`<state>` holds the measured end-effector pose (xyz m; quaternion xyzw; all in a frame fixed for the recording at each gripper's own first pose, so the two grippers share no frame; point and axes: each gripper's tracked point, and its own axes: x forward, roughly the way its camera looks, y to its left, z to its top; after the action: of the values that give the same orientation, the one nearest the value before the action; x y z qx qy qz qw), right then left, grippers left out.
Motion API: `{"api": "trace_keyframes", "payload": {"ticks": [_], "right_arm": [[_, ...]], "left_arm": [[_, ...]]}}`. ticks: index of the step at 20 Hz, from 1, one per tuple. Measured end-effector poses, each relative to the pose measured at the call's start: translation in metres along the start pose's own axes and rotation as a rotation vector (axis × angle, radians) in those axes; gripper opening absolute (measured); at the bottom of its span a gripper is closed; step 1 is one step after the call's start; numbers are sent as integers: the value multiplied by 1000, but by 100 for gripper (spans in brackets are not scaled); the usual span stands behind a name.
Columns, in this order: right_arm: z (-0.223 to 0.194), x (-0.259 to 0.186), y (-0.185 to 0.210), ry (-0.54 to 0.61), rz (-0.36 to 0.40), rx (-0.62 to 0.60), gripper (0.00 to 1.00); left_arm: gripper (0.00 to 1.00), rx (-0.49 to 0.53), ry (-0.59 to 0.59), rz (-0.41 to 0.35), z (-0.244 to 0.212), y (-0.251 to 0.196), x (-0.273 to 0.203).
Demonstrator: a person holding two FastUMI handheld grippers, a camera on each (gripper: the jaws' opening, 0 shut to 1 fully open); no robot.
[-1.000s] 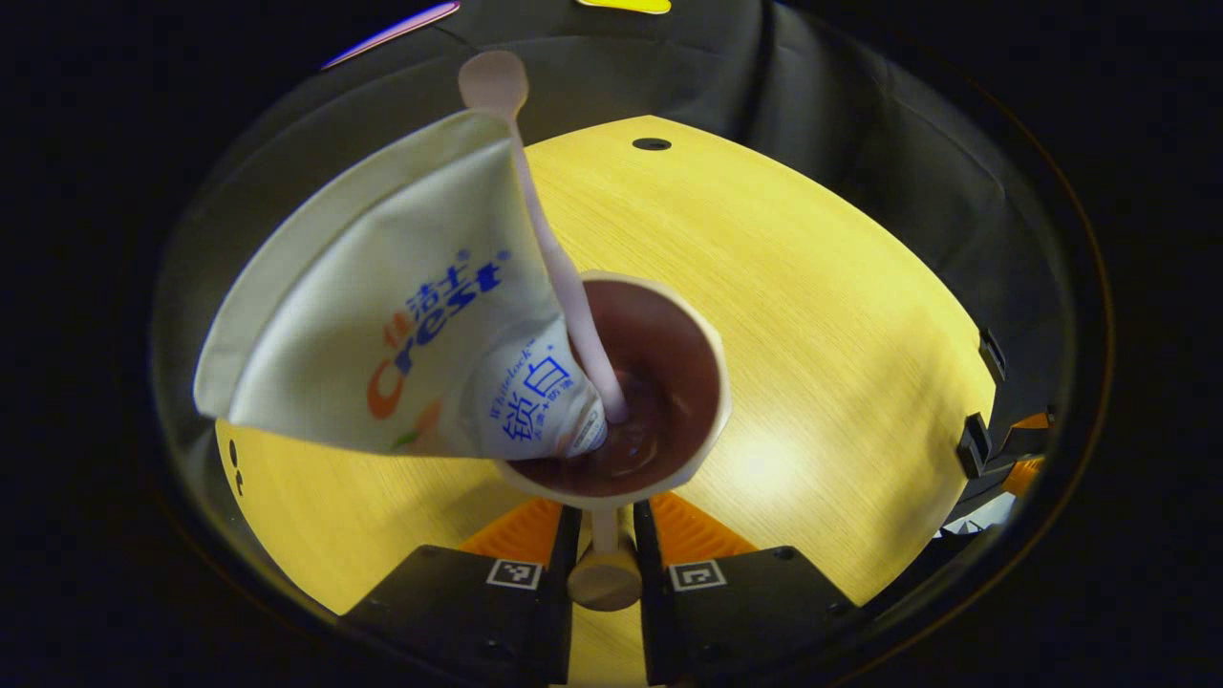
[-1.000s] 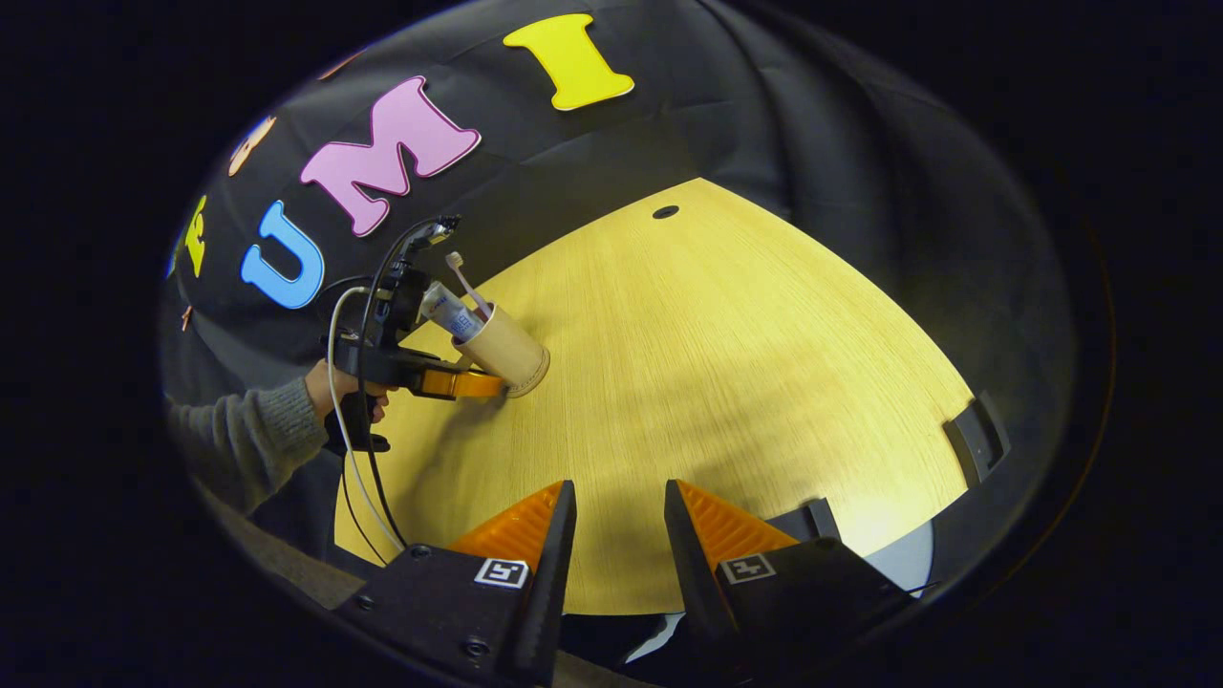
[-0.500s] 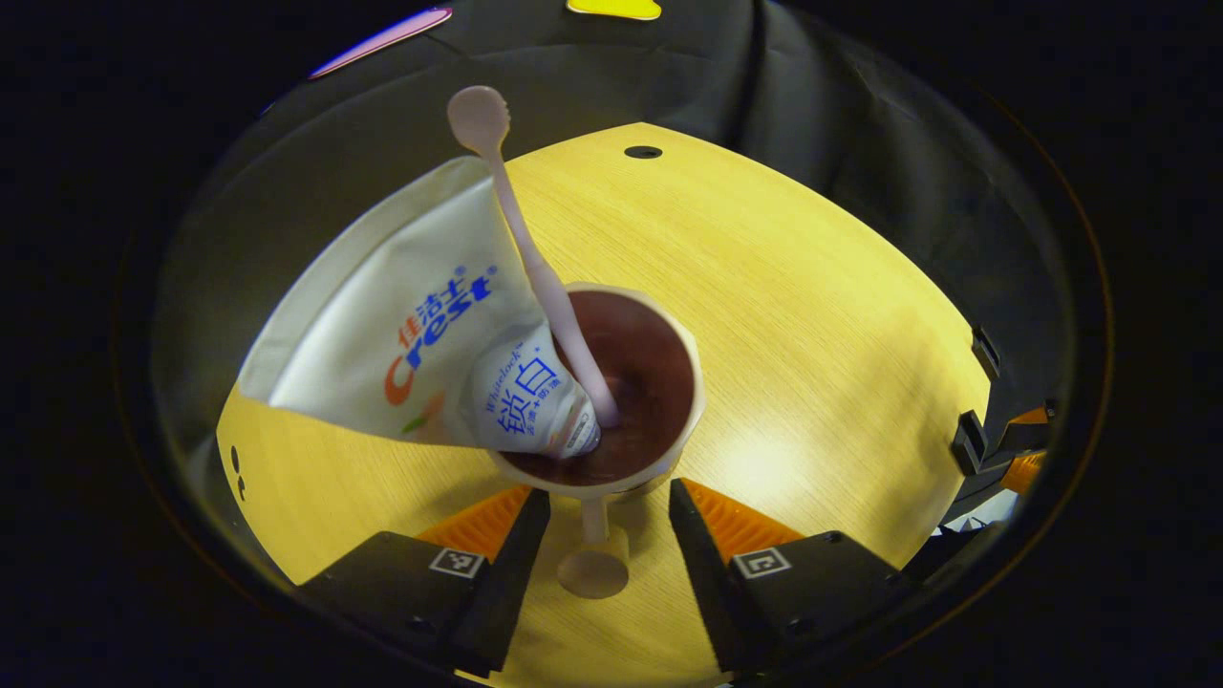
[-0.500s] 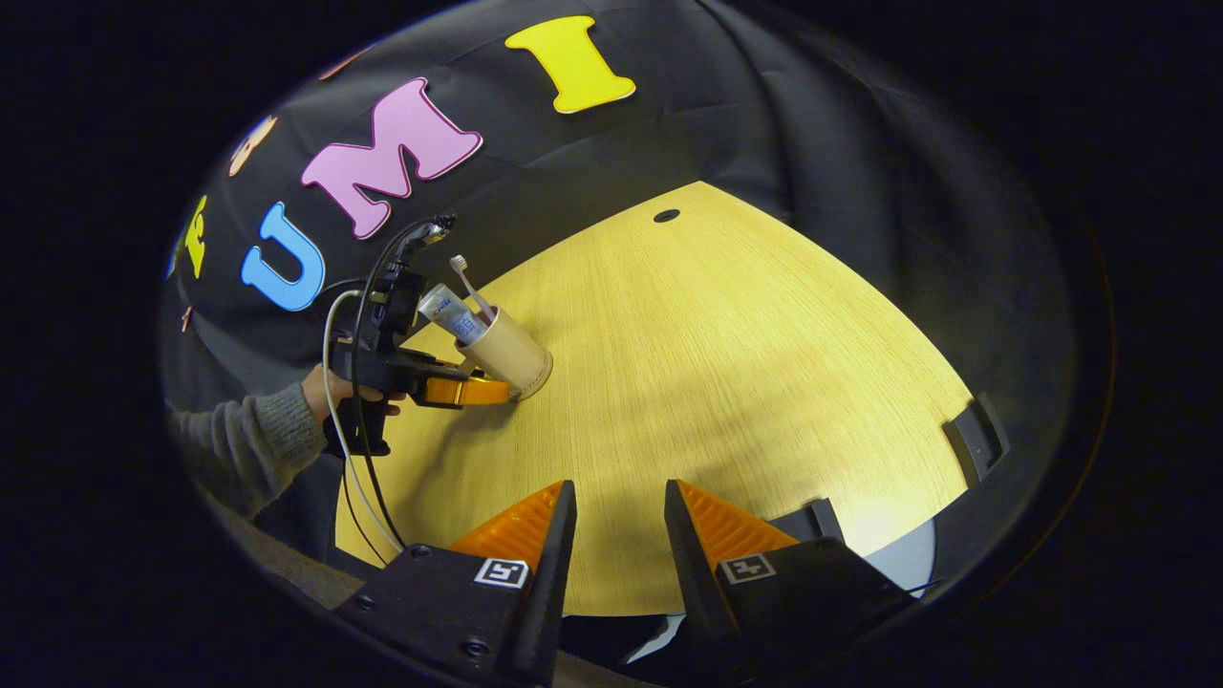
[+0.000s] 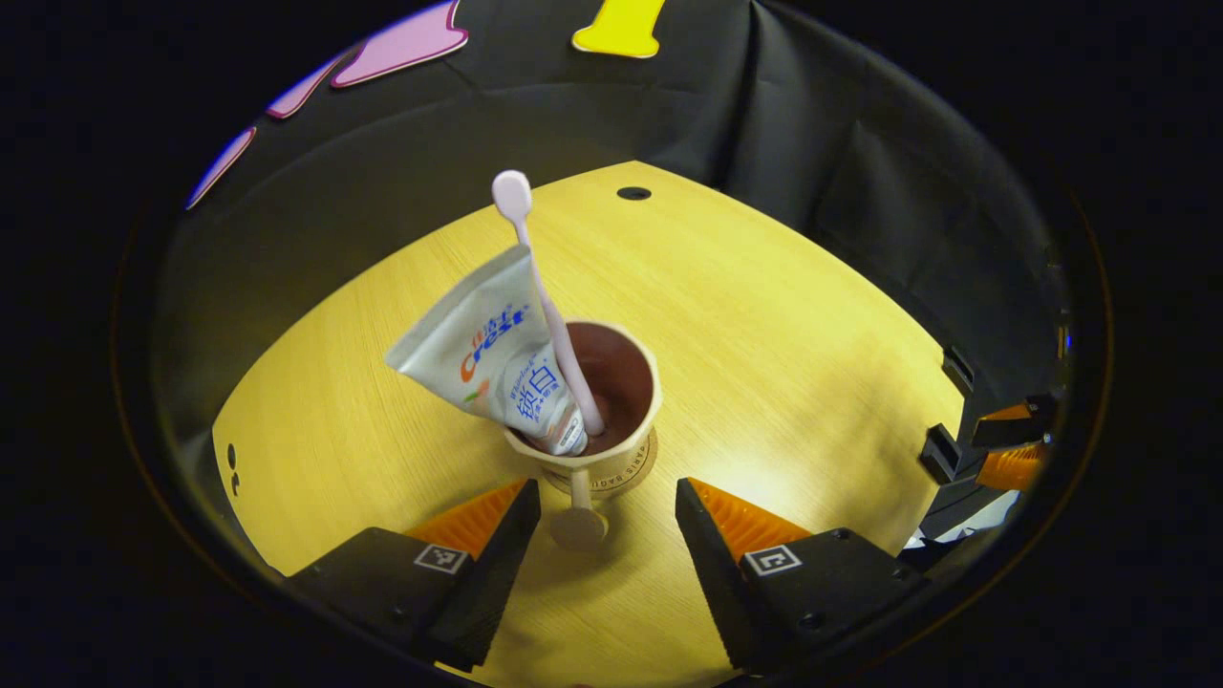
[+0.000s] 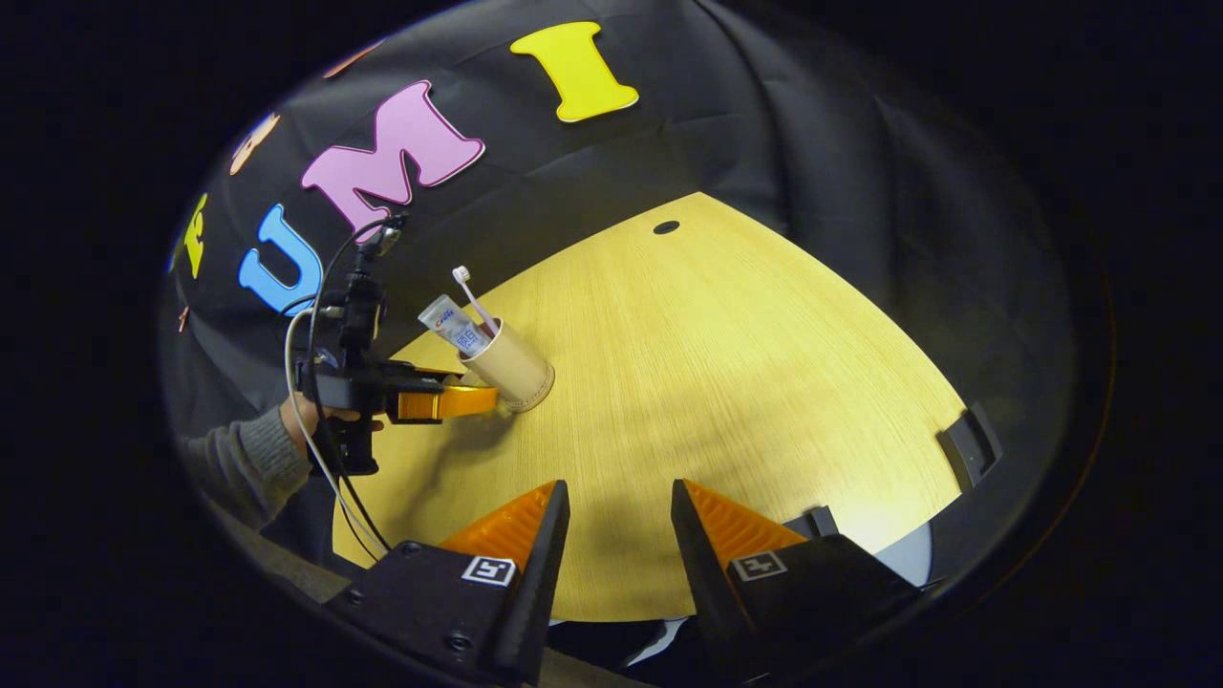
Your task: Put the toothbrush and toothpaste on the desktop into the cup, then pick up the cup and place it on the coaster on the desktop.
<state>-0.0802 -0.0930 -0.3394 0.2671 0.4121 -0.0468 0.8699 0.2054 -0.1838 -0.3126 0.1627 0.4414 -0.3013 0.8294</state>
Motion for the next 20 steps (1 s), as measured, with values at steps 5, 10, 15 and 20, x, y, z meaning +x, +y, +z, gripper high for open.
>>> {"api": "trace_keyframes", "payload": {"ticks": [5,10,15,20], "right_arm": [[8,-1,7,-27,-20,2,78],[22,4,23,-62,-30,-8,92],[36,14,54,-92,-11,-62,94],[40,29,83,-85,33,-116,94]], "left_arm": [[92,23,-65,1,6,-2,-24],[92,13,-148,18,7,3,-60],[92,-50,-256,28,0,22,-106],[92,-154,-292,87,-22,56,-134]]}}
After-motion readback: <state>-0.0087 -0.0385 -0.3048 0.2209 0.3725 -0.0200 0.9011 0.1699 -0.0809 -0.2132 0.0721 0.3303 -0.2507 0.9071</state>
